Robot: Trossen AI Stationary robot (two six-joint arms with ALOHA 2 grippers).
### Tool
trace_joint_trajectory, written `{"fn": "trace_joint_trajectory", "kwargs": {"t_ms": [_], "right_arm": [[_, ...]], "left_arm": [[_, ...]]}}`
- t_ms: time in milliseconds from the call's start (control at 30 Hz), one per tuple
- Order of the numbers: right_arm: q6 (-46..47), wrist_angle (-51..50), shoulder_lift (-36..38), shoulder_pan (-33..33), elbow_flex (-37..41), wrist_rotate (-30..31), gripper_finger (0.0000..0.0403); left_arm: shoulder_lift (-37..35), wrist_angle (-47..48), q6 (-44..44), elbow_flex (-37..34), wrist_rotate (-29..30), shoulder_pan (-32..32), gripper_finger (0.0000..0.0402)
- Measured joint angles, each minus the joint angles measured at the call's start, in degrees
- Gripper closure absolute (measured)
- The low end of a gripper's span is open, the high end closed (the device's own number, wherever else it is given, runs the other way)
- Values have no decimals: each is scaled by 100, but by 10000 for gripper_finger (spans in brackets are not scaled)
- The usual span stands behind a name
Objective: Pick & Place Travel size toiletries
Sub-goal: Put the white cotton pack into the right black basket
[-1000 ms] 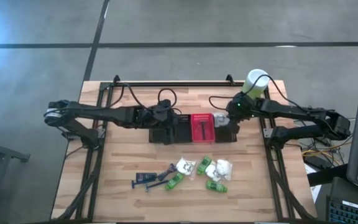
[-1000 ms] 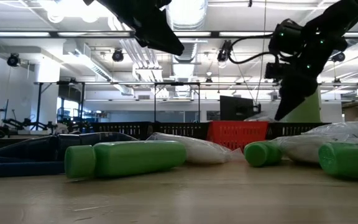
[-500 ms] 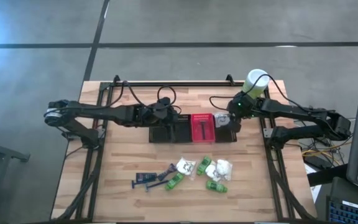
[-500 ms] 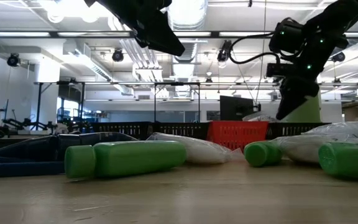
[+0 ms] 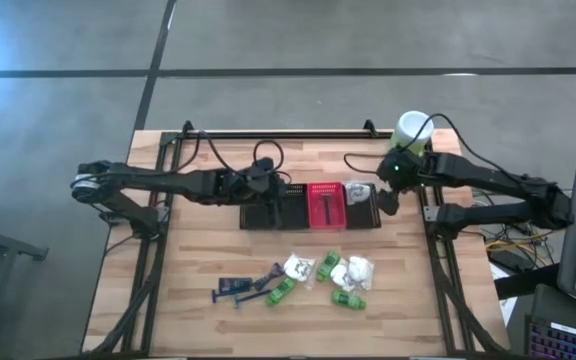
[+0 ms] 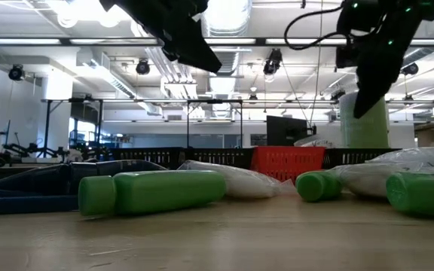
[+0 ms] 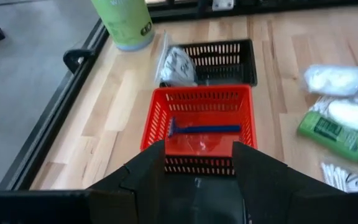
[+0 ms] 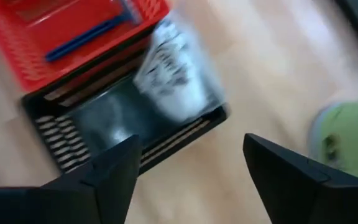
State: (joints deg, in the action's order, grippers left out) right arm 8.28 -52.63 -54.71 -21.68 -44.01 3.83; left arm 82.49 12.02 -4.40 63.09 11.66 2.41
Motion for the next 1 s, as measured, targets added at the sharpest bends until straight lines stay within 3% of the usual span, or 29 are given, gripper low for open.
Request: {"fn": "trace_joint_trajectory", "kwargs": {"t_ms": [233, 400, 533, 767, 900, 1000], "right_arm": [[2319, -211, 25, 2003, 0, -23, 118], [4329, -84, -333, 3796, 0, 366, 128], [6150, -19, -692, 4758, 2, 362, 136], [9796, 387, -1087, 5417, 4, 403, 152], [10408, 1285, -1461, 5326, -20, 557, 159], [10424, 1309, -2023, 5205, -269, 462, 161]], "left_arm": [[3, -1, 0, -170, 0, -1, 211], [3, -35, -143, -249, 0, 1, 211], [3, -53, -260, -258, -7, 3, 211], [3, -53, -256, -267, -15, 14, 211], [3, -48, -256, -348, -17, 16, 211], [3, -35, -252, -441, -19, 14, 211]]}}
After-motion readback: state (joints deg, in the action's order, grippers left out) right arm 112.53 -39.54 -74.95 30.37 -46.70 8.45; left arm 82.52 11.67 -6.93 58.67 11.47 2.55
